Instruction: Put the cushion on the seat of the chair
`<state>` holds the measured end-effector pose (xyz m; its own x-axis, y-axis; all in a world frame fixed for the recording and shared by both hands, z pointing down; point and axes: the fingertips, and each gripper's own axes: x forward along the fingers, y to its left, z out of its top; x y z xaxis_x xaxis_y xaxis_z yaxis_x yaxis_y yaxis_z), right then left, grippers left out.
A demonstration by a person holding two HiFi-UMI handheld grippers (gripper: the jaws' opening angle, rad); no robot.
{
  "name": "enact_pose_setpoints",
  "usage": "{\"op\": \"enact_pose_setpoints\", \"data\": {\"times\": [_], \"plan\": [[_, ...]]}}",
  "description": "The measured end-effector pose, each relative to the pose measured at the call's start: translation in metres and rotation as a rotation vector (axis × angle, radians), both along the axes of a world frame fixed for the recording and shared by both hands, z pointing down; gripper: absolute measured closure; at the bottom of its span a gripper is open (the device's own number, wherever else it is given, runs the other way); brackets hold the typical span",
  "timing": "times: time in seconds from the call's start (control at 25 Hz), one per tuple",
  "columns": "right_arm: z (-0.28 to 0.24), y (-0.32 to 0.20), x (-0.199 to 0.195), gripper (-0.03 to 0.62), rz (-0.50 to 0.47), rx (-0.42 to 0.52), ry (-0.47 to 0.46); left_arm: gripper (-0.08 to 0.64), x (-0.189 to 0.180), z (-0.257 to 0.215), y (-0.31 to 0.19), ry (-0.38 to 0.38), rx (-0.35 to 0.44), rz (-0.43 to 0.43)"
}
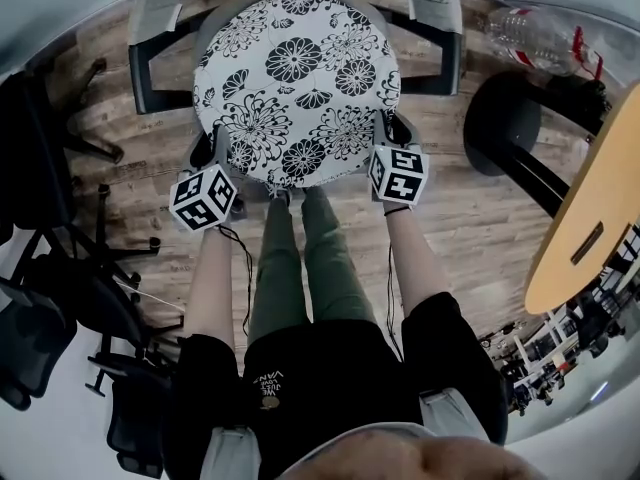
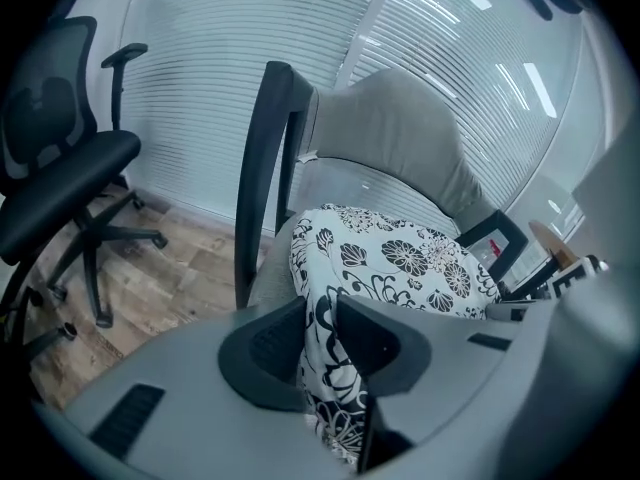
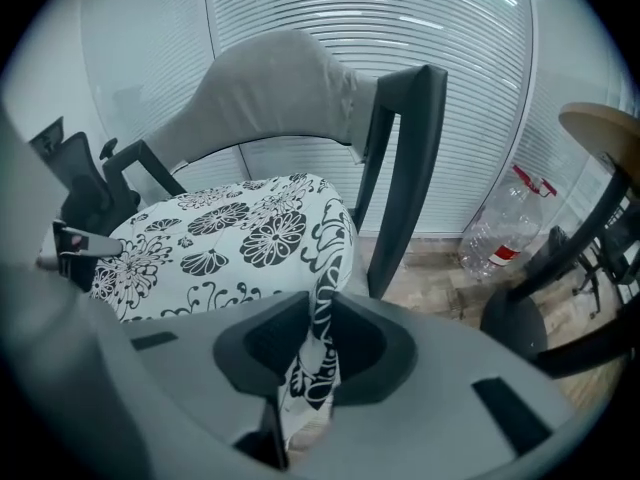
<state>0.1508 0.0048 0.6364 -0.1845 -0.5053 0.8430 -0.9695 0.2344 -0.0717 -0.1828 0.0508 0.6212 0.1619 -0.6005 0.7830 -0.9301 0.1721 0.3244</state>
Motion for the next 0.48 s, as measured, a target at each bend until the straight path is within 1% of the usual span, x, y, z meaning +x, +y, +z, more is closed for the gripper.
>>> {"op": "enact_pose_setpoints", "data": {"times": [0.24,0.48], "plan": [[-0.001,0.001,0.006,0.495,0.035,0.007,0.006,0.459,-0.007,0.001,-0.001,-0.005,0.004,-0.014],[-0.006,0.001,0.017,0.466,0.073,0.016,0.038,0.454,-0.022,-0.009,-0.001,-0.033,0.027,-0.047]]}}
